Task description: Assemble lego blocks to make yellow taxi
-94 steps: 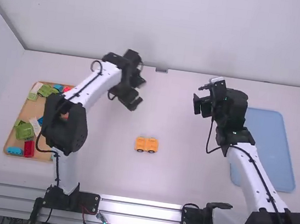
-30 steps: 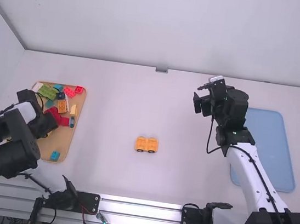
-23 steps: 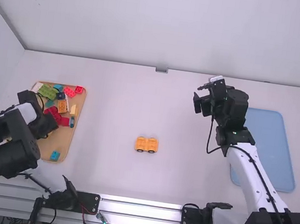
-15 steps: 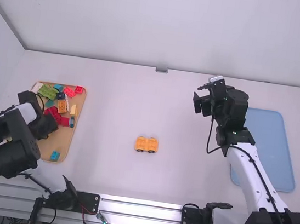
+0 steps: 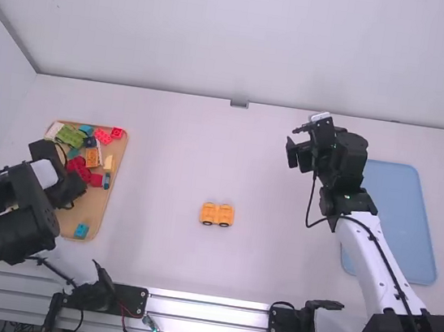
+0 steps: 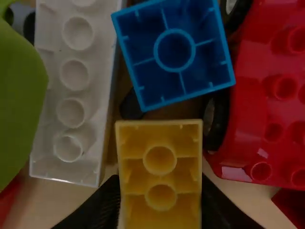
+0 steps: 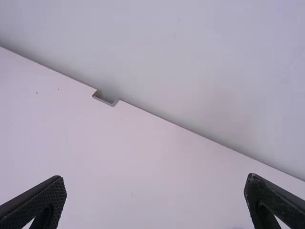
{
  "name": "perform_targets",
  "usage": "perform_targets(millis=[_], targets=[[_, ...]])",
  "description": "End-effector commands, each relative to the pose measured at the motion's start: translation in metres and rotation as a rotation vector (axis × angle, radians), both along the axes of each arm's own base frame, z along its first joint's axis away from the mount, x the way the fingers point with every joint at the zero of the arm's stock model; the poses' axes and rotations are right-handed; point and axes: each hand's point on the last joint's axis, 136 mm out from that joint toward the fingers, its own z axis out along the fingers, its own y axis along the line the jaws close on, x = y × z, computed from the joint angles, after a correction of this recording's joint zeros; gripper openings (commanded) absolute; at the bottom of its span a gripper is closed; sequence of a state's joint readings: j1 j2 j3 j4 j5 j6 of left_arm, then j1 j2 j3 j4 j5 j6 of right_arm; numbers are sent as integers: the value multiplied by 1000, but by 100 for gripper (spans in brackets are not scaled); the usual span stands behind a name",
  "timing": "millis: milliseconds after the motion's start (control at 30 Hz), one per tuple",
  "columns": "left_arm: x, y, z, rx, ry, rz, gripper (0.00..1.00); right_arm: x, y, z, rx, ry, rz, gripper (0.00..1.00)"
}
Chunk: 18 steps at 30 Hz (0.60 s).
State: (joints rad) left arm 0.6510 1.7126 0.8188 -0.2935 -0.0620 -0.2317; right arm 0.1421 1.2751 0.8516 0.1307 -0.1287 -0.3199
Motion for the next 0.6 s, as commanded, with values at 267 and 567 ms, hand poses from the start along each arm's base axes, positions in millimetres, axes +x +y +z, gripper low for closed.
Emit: perform_targets(millis=[267, 567], targets=[[6, -8, 5, -47, -4, -65, 14, -2, 33, 18, 23, -46, 111, 99], [35, -37, 76, 5, -186, -207, 11, 6, 59, 19, 137, -52, 126, 99]])
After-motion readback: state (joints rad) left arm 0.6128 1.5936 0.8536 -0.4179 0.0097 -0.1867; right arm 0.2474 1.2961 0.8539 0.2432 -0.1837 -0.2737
